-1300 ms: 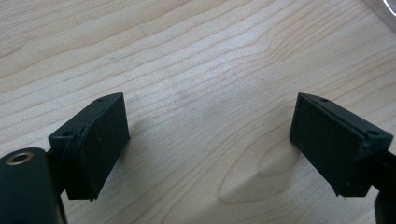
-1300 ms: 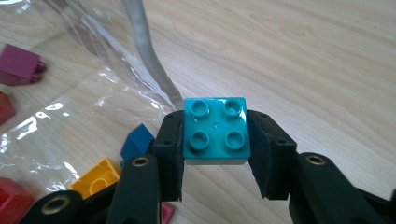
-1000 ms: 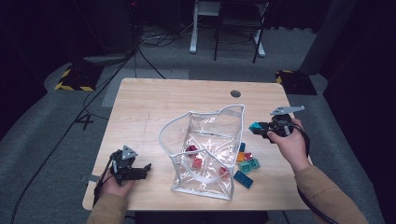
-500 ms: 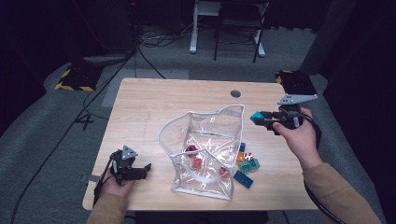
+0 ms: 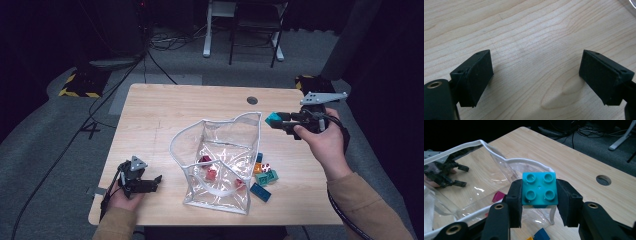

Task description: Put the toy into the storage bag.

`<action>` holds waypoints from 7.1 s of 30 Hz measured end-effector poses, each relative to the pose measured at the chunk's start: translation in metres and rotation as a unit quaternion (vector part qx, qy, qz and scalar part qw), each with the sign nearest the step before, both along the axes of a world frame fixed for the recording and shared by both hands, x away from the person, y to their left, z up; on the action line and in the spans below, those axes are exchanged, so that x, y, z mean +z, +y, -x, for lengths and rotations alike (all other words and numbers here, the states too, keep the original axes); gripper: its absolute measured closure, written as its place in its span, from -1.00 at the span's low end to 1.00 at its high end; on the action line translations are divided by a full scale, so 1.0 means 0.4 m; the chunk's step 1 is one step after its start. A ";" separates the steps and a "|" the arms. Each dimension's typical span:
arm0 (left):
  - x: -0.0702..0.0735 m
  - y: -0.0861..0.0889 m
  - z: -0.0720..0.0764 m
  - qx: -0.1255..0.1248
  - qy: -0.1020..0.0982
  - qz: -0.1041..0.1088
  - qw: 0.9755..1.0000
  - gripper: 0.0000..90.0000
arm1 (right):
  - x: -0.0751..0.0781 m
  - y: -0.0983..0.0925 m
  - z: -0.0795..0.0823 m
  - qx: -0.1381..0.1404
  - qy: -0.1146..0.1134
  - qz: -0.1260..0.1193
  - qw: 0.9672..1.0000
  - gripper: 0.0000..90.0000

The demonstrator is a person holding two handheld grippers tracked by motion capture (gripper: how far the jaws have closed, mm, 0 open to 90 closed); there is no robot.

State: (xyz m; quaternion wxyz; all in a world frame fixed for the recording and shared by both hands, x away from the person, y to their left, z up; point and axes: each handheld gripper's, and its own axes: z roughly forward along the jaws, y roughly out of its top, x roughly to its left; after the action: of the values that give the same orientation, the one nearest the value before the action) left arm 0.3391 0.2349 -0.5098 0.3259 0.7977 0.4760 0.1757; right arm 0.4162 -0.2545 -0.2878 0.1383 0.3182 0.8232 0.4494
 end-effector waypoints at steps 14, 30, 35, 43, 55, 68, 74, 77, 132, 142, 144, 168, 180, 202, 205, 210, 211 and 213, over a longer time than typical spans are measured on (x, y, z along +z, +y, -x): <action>0.000 0.000 0.000 0.002 -0.001 0.000 1.000 -0.73 | 0.033 0.118 0.013 0.061 -0.006 0.001 0.998 0.31; 0.000 0.000 0.000 0.002 -0.001 0.000 1.000 -0.73 | 0.027 0.277 0.024 0.122 0.004 0.004 0.992 0.31; 0.000 0.000 0.000 0.003 -0.001 0.000 1.000 -0.73 | 0.022 0.314 0.025 0.136 0.010 0.008 0.991 0.31; 0.000 0.000 0.000 0.002 0.000 0.000 1.000 -0.73 | 0.008 0.360 0.026 0.152 0.021 0.016 0.988 0.31; 0.000 0.000 0.000 0.003 -0.001 0.000 1.000 -0.73 | -0.047 0.383 0.017 0.158 0.053 0.059 0.984 0.31; 0.000 0.000 0.000 0.003 -0.001 0.001 1.000 -0.73 | -0.090 0.375 0.016 0.157 0.080 0.111 0.978 0.31; 0.000 0.000 0.000 0.003 0.000 0.000 1.000 -0.73 | -0.099 0.375 0.020 0.160 0.090 0.126 0.975 0.31; 0.000 0.000 0.000 0.003 -0.001 0.001 1.000 -0.73 | -0.103 0.378 0.020 0.166 0.096 0.138 0.972 0.26; 0.000 0.000 0.000 0.003 -0.001 0.001 1.000 -0.73 | -0.154 -0.054 0.121 0.013 0.048 0.038 0.998 -0.35; 0.000 0.000 0.000 0.003 -0.001 0.001 1.000 -0.73 | -0.293 -0.089 0.107 -0.014 0.069 0.043 0.997 -0.35; 0.000 0.000 0.000 0.003 -0.001 0.000 1.000 -0.73 | -0.321 -0.095 0.103 -0.019 0.079 0.040 0.996 -0.35; 0.000 0.000 0.000 0.002 -0.001 0.000 1.000 -0.73 | -0.495 -0.135 0.057 -0.071 0.103 0.071 0.990 -0.32; 0.000 0.000 0.000 0.002 -0.001 0.000 1.000 -0.73 | -0.489 -0.174 0.057 -0.092 0.094 0.067 0.989 -0.33; 0.000 0.000 0.000 0.003 -0.001 0.000 1.000 -0.73 | -0.472 -0.140 0.059 -0.075 0.070 0.110 0.989 0.08; 0.000 0.000 0.000 0.003 -0.001 0.000 1.000 -0.73 | -0.450 -0.137 0.059 -0.071 0.070 0.102 0.990 0.08; 0.000 0.000 0.000 0.003 -0.001 0.000 1.000 -0.73 | -0.410 -0.128 0.060 -0.062 0.066 0.097 0.991 0.08; 0.000 0.000 0.000 0.003 -0.001 0.000 1.000 -0.73 | -0.401 -0.127 0.060 -0.061 0.065 0.095 0.992 0.08; 0.000 0.000 0.000 0.003 -0.001 0.001 1.000 -0.73 | -0.378 -0.124 0.059 -0.057 0.060 0.090 0.992 0.08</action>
State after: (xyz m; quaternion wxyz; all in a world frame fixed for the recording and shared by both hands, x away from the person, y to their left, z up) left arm 0.3393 0.2350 -0.5099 0.3265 0.7960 0.4780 0.1770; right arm 0.3926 -0.3039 -0.4392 0.1421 0.3769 0.8479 0.3448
